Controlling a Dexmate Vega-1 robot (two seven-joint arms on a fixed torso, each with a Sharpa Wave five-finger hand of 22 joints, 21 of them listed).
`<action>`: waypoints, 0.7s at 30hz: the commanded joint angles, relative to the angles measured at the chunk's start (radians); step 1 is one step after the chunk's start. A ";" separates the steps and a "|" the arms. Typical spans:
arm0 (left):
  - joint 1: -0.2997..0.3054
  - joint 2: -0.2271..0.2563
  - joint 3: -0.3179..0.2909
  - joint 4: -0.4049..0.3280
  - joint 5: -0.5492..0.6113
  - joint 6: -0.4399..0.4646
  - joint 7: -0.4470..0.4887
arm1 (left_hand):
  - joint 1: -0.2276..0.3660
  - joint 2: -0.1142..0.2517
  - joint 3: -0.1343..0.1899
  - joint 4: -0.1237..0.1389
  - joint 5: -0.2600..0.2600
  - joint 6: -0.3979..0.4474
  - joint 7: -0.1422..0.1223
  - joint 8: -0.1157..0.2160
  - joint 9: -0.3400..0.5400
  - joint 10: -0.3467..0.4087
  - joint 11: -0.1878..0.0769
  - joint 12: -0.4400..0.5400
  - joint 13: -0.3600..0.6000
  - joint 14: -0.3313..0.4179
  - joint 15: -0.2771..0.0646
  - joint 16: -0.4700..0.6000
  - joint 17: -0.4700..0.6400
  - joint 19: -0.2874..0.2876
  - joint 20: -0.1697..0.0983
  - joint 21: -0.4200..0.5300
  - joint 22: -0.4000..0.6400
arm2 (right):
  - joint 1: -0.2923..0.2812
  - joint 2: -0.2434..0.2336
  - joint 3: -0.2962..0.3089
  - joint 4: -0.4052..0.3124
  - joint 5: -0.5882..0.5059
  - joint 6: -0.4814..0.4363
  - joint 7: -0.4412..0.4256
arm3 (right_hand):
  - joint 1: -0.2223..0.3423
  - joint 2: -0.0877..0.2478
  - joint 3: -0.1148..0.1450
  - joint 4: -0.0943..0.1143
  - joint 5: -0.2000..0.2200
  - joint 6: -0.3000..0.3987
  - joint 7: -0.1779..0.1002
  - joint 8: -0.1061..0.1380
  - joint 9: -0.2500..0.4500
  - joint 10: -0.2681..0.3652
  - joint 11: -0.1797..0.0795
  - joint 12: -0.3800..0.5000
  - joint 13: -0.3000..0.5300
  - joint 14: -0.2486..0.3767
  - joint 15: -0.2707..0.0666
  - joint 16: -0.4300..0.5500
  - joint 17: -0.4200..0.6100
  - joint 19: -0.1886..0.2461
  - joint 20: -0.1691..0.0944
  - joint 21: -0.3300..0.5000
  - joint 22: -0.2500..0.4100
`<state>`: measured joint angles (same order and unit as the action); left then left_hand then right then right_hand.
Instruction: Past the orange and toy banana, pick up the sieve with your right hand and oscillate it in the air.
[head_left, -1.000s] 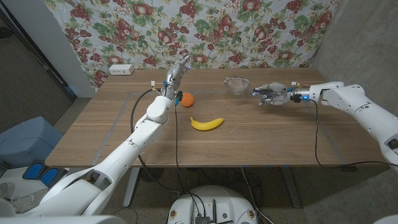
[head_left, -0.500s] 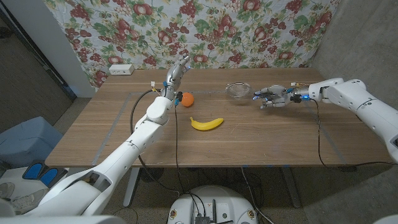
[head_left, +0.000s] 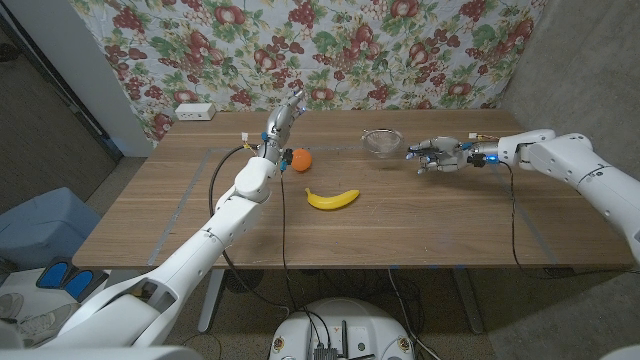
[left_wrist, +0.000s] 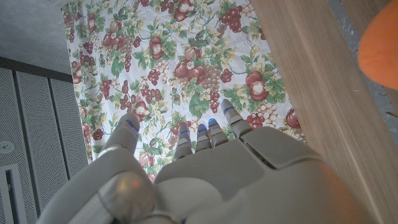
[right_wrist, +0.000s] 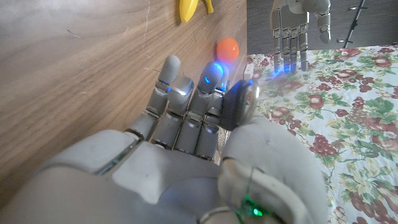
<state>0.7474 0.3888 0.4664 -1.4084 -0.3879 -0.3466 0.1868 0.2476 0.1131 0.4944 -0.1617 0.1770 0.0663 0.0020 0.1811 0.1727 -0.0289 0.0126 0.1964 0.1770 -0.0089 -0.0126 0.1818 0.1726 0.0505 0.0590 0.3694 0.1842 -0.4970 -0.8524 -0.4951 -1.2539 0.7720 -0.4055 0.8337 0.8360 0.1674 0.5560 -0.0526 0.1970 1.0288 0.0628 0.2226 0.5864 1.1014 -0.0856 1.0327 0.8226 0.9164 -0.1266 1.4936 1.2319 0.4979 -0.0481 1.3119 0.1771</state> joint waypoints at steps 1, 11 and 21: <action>0.011 0.006 -0.005 -0.013 0.000 -0.004 0.003 | -0.009 0.003 0.008 -0.001 -0.002 0.002 0.000 0.000 0.001 -0.006 -0.002 -0.003 0.002 -0.007 -0.002 0.001 0.001 0.008 -0.003 -0.003 0.001 | -0.060 0.047 0.069 0.065 0.089 0.172 0.085 | 0.000 0.001 0.000 0.000 0.006 0.009 0.005 0.004 0.005 -0.037 -0.030 0.007 0.001 0.001 -0.085 -0.002 0.000 -0.008 -0.069 -0.006 0.003; 0.014 0.007 -0.008 -0.015 0.000 -0.012 0.001 | -0.010 0.002 0.010 -0.001 -0.002 0.002 0.000 0.000 0.001 -0.006 -0.002 -0.003 0.002 -0.006 -0.002 0.001 0.001 0.009 -0.003 -0.005 0.001 | -0.077 0.132 0.139 0.187 0.192 0.283 0.214 | -0.008 -0.003 -0.006 0.005 0.009 0.011 -0.006 0.001 -0.001 -0.044 -0.035 0.005 0.000 -0.007 -0.085 -0.004 0.001 -0.013 -0.074 -0.008 0.003; 0.015 0.008 -0.009 -0.016 0.000 -0.012 0.001 | -0.011 0.002 0.011 -0.002 -0.002 0.003 -0.004 0.000 0.001 -0.006 -0.005 -0.003 0.002 -0.006 -0.003 0.001 0.001 0.011 -0.003 -0.006 0.001 | -0.073 0.162 0.162 0.233 0.216 0.296 0.262 | -0.012 -0.005 -0.010 0.008 0.011 0.010 -0.016 -0.002 -0.004 -0.047 -0.037 0.002 -0.004 -0.012 -0.086 -0.006 0.000 -0.016 -0.073 -0.010 0.003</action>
<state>0.7605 0.3953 0.4595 -1.4219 -0.3876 -0.3562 0.1882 0.2476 0.1132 0.4985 -0.1659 0.1770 0.0662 0.0019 0.1810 0.1727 -0.0289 0.0126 0.1964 0.1770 -0.0089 -0.0126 0.1818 0.1726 0.0547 0.0547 0.3694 0.1841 -0.5661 -0.7335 -0.3685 -1.0861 0.9434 -0.1577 1.0236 0.8290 0.1604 0.5475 -0.0442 0.2010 1.0380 0.0535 0.2225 0.5790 1.0980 -0.0822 1.0327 0.8195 0.9070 -0.1250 1.4936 1.2319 0.4835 -0.0483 1.3049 0.1772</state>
